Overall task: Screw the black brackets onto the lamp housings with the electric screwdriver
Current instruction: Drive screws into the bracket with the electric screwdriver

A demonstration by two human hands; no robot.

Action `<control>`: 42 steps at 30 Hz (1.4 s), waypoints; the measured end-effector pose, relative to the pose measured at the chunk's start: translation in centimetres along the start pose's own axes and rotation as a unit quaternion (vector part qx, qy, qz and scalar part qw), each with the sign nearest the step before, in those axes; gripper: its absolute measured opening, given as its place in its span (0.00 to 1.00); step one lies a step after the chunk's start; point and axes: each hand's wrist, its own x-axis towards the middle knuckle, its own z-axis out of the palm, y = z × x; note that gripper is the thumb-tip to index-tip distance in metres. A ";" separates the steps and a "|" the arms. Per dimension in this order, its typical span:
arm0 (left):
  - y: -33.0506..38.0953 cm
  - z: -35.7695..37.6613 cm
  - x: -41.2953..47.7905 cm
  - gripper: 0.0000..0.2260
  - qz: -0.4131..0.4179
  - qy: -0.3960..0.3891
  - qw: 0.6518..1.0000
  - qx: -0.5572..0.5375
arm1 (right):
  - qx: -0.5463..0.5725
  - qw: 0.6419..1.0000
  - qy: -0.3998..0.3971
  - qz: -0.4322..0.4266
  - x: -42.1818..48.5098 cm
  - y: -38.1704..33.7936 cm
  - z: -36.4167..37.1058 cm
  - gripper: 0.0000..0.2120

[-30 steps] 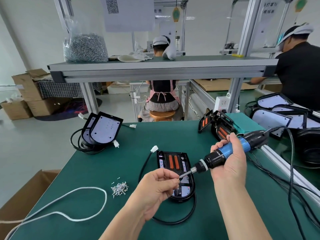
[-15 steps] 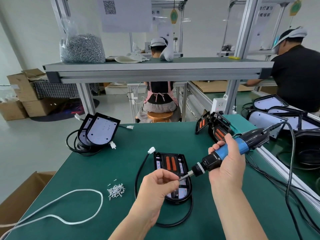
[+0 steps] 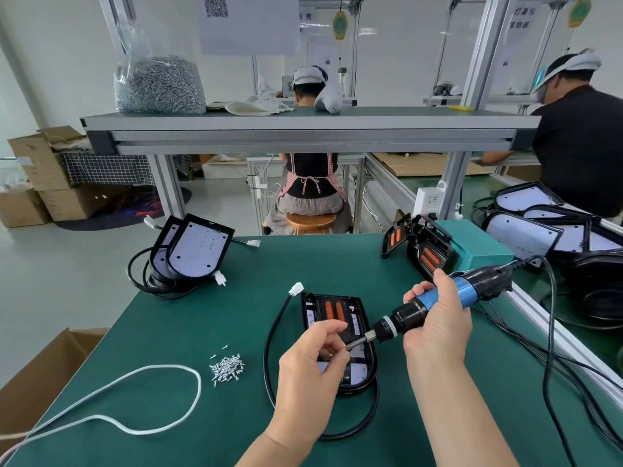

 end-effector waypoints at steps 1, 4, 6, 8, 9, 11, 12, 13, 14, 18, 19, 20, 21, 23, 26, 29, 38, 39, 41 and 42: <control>0.0 0.1 0.1 0.21 0.004 -0.002 1.000 0.008 | 0.001 1.000 -0.001 -0.001 0.1 0.1 0.0 0.09; -0.4 0.2 0.4 0.22 0.021 0.020 0.999 0.039 | 0.002 1.000 -0.005 -0.007 0.6 0.1 0.2 0.09; -1.3 -0.1 1.0 0.19 0.008 0.068 0.995 0.071 | -0.003 1.000 -0.006 -0.019 1.1 -0.2 0.5 0.08; -2.5 -0.6 2.1 0.19 -0.084 0.089 0.990 0.071 | -0.016 0.999 -0.013 -0.041 1.6 -0.5 0.7 0.08; -3.1 -0.8 2.8 0.22 -0.149 0.078 0.984 0.065 | -0.026 0.998 -0.019 -0.053 1.9 -0.6 0.8 0.07; -4.1 -0.8 4.2 0.31 -0.252 0.028 0.964 0.077 | -0.046 0.995 -0.038 -0.079 2.3 -0.6 1.0 0.07; -4.4 -0.8 4.9 0.35 -0.281 0.003 0.956 0.085 | -0.059 0.993 -0.050 -0.093 2.5 -0.5 1.1 0.07; -4.5 -0.7 5.5 0.38 -0.299 -0.015 0.950 0.088 | -0.075 0.989 -0.064 -0.108 2.5 -0.3 1.2 0.08; -4.6 -0.5 6.1 0.39 -0.312 -0.031 0.945 0.089 | -0.095 0.985 -0.078 -0.122 2.6 -0.1 1.3 0.08; -4.5 0.2 7.3 0.36 -0.316 -0.088 0.934 0.141 | -0.161 0.967 -0.134 -0.147 2.5 1.1 1.5 0.09; -4.6 0.2 7.4 0.34 -0.315 -0.091 0.935 0.138 | -0.173 0.962 -0.148 -0.152 2.4 1.4 1.5 0.09; -4.6 0.2 7.5 0.34 -0.316 -0.092 0.936 0.128 | -0.185 0.956 -0.162 -0.157 2.3 1.6 1.6 0.09; -4.7 0.2 7.5 0.34 -0.317 -0.094 0.936 0.120 | -0.194 0.952 -0.174 -0.161 2.3 1.8 1.5 0.09; -4.7 0.3 7.5 0.35 -0.317 -0.095 0.937 0.108 | -0.203 0.947 -0.190 -0.164 2.1 2.0 1.6 0.09; -4.7 0.5 7.3 0.35 -0.323 -0.081 0.937 0.101 | -0.210 0.944 -0.197 -0.163 2.0 2.1 1.5 0.09; -4.7 0.5 7.3 0.34 -0.327 -0.077 0.937 0.099 | -0.217 0.941 -0.204 -0.162 1.9 2.3 1.3 0.09; -4.8 0.5 7.1 0.33 -0.319 -0.074 0.940 0.095 | -0.244 0.926 -0.240 -0.160 1.9 2.8 1.7 0.07; -4.8 0.5 7.2 0.34 -0.318 -0.078 0.940 0.095 | -0.248 0.925 -0.242 -0.159 1.8 2.9 1.8 0.07; -4.9 0.5 7.2 0.34 -0.316 -0.085 0.940 0.096 | -0.250 0.923 -0.247 -0.156 1.7 3.1 1.8 0.08; -4.9 0.5 7.3 0.34 -0.316 -0.088 0.940 0.094 | -0.252 0.922 -0.249 -0.154 1.7 3.2 1.8 0.09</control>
